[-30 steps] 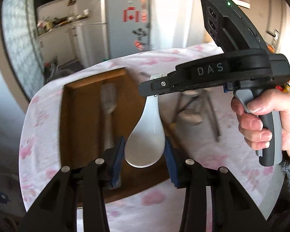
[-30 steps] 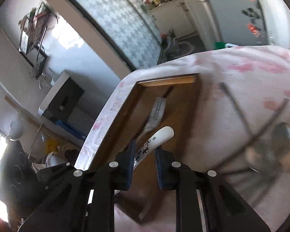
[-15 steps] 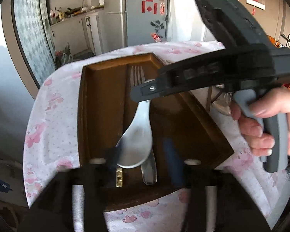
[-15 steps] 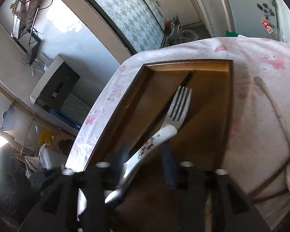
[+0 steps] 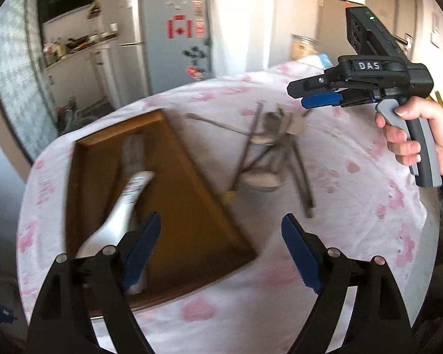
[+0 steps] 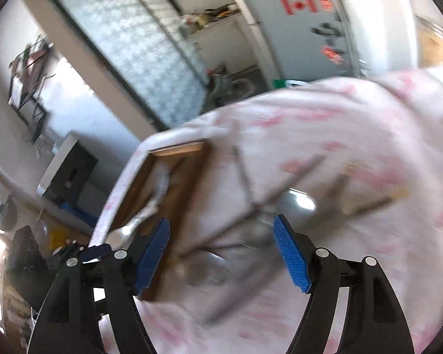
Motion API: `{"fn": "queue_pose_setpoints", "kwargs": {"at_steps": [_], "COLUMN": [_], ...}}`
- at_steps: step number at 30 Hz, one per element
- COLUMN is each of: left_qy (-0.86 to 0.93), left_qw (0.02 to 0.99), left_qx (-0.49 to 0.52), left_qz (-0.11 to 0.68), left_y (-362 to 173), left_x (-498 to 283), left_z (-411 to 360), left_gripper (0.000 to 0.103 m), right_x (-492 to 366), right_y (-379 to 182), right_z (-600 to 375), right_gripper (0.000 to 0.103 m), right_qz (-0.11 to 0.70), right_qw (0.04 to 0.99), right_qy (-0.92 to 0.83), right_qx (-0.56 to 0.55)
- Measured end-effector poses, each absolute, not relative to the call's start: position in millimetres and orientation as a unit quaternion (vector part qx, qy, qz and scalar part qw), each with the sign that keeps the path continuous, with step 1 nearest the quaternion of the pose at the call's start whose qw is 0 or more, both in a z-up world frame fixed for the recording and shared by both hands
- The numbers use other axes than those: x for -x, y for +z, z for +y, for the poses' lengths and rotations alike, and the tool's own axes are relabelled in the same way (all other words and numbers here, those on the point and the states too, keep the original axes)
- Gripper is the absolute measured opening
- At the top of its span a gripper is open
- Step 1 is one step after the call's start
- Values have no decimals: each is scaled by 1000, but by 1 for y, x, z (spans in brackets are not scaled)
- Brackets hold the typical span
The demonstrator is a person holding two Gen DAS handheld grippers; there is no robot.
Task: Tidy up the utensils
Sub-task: 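Place the white spoon in the wooden tray beside the fork, then grasp the serrated cake server by its handle with the left gripper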
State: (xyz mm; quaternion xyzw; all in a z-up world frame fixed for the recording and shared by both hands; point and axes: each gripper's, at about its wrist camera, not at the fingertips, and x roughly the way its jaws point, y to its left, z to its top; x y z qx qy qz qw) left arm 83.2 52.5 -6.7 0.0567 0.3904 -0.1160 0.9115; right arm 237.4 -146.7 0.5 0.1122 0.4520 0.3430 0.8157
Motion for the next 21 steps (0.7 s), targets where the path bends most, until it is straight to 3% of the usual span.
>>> {"fn": "queue_pose_setpoints", "kwargs": {"at_steps": [4,11,16,18,19,21], "left_qy": [-136,-142,-160,-177,-179,-178], "left_qw": [904,899,899,899,899,899], "left_qx": [-80,-96,-85,-91,-97,-102], "left_qz": [397,403,398,391,389,388], "left_y": [-18,-29,-31,-30,-30,-29], "left_x": [-96,-120,-124,-121,-120,-120], "left_z": [19,-13,-17,-19,-21,-25], "left_gripper": [86,86,86,86,86,86], "right_x": [-241,-258,-268,-271,-272,-270], "right_y": [-16,-44,-58,-60,-61,-62], "right_z": [-173,-171,-164,-163,-162,-164], "right_gripper": [73,50,48,36,21,18], "right_qz": [458,478,481,482,481,473], "right_qw": [817,805,799,800,803,805], "right_qy": [323,311,308,306,303,306], "right_qx": [-132,-163,-185,-186,-179,-186]}}
